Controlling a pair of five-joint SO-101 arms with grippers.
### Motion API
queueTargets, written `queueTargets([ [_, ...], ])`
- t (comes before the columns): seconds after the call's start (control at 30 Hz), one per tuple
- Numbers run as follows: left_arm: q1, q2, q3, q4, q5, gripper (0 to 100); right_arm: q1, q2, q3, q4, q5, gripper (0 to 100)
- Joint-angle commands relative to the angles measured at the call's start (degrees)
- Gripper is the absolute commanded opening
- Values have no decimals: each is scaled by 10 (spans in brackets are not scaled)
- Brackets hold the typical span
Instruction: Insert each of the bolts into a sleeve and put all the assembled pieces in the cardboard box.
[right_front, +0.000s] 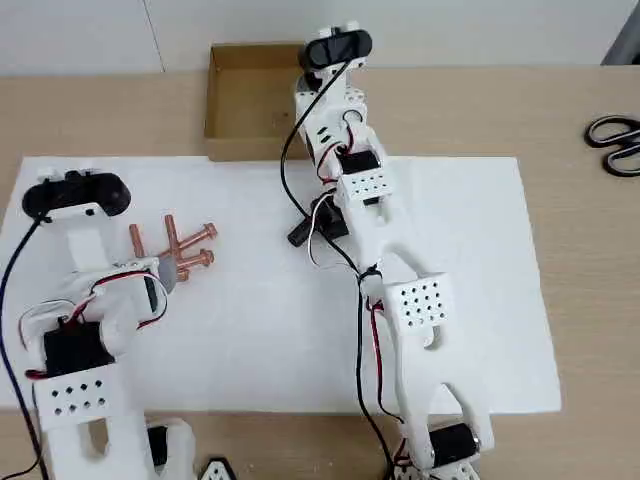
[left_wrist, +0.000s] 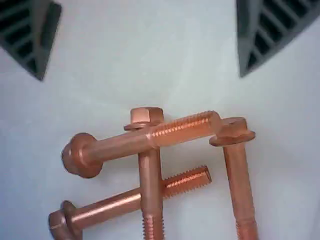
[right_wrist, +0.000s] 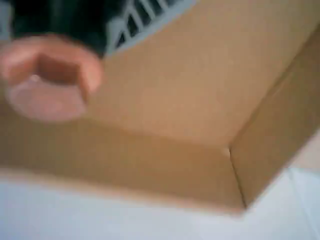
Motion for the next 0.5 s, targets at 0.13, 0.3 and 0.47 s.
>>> queueTargets([
  [0.13,1,-6,-3,-2,-4,239,3,-3,-45,23,6,128],
  [0.3,1,-6,-3,-2,-4,239,3,-7,-45,24,6,227],
  [0.47,1,-6,-4,-2,-4,239,8,-15,-62,30,6,221],
])
